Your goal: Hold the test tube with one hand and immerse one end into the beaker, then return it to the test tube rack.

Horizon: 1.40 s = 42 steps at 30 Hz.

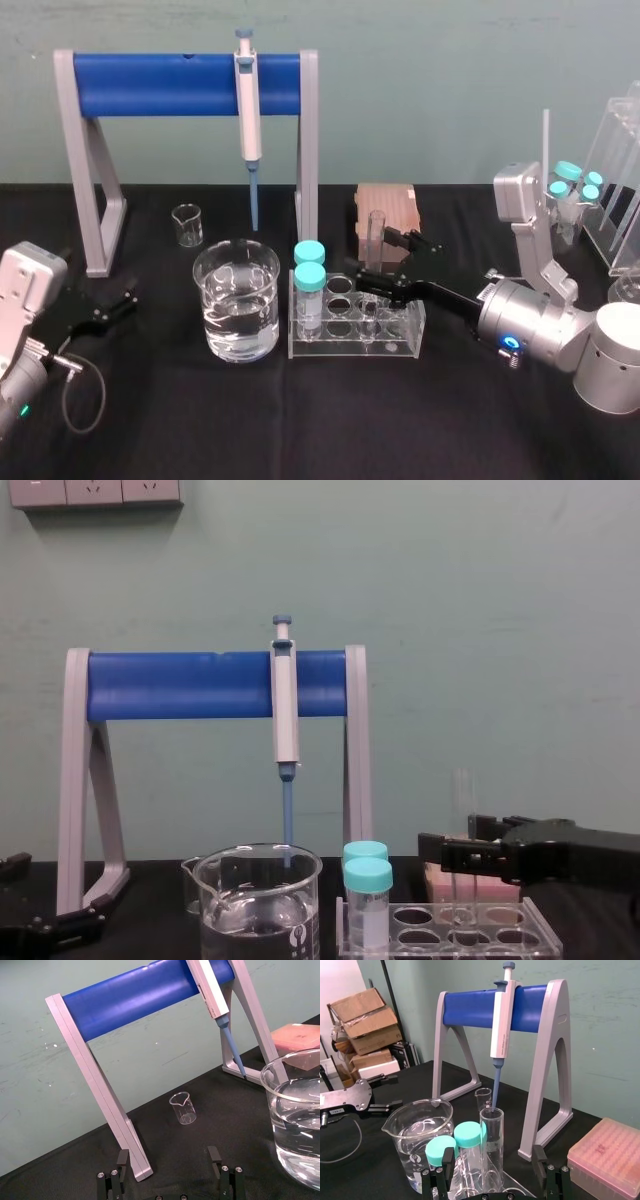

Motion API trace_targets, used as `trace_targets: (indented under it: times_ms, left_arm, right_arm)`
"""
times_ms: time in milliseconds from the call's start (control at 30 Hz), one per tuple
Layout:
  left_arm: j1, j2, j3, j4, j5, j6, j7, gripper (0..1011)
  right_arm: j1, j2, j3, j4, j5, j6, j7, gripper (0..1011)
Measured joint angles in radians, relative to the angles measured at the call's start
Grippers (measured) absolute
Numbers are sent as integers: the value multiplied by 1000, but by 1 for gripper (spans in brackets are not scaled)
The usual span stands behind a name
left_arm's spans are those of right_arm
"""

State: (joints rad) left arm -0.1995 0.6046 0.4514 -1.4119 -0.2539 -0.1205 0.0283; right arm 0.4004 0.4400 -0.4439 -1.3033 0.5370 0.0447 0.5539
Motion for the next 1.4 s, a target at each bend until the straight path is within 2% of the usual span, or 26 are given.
trace_targets:
  times_ms: [133,633,967,1133,1233,1267,1400]
  left_arm:
    - [0,0,0,0,0,0,0,1000]
    - [0,0,0,0,0,0,0,1000]
    - [0,0,0,0,0,0,0,1000]
    - [0,0,0,0,0,0,0,1000]
    - [0,0,0,0,0,0,0,1000]
    - [0,0,0,0,0,0,0,1000]
    - [0,0,0,0,0,0,0,1000]
  right_arm:
    - [10,-4,-10,11,-14,-3,3,998]
    - [8,-3,-6,9,-11,-3,3,982]
    - [7,-3,-5,8,-8,-3,2,736]
    - [7,-3,-4,7,-8,-3,2,539]
    - [7,-3,-4,7,-7,-3,2,452]
    - [7,-3,-4,7,-7,-3,2,452]
    - [7,-3,-4,7,-7,-3,2,291]
